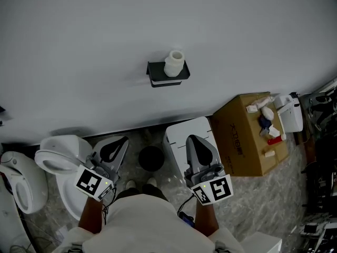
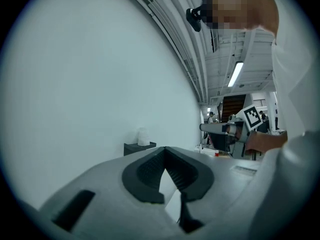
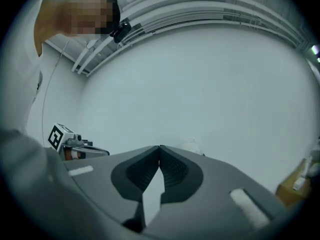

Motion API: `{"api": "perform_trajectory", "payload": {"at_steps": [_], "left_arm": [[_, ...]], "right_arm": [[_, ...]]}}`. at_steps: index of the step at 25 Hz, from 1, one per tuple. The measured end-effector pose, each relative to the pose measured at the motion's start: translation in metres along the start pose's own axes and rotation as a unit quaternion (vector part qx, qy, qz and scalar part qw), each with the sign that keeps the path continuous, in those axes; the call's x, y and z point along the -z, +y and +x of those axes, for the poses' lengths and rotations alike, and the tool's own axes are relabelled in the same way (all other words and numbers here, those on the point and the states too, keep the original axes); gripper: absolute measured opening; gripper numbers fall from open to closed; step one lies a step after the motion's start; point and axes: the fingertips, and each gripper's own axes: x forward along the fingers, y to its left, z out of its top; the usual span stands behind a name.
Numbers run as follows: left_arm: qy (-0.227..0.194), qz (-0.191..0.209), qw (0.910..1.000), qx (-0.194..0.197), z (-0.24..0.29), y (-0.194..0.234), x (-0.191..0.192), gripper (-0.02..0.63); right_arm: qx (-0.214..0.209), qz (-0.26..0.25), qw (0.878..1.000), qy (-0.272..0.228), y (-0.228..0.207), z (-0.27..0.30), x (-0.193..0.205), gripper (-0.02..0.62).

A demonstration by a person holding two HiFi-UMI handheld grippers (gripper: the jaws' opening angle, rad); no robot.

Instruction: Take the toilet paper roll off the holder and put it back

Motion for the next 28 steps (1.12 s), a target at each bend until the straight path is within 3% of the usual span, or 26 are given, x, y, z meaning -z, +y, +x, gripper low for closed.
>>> {"api": "perform_trajectory", "payload": {"at_steps": [12,18,28], "left_arm": [[0.019,-0.014,0.9997,-0.005,0.025,0.021,0.016,0.005],[0.033,-0.028,0.9990,-0.006,0.039,0.027,0.033,0.005],[0.029,-0.017,0.9994,-0.002,0.079,0.040,0.036,0.005]], "right_arm": [[-0.002,-0.052,0.999,0.007,-0.049,0.079,-0.016,0.046],[-0.015,-0.049,0.998,0.030,-0.070,0.125,-0.003,0.154],[-0.006,-0.070,0.995,0.072,-0.103,0.199,0.024,0.264]]}}
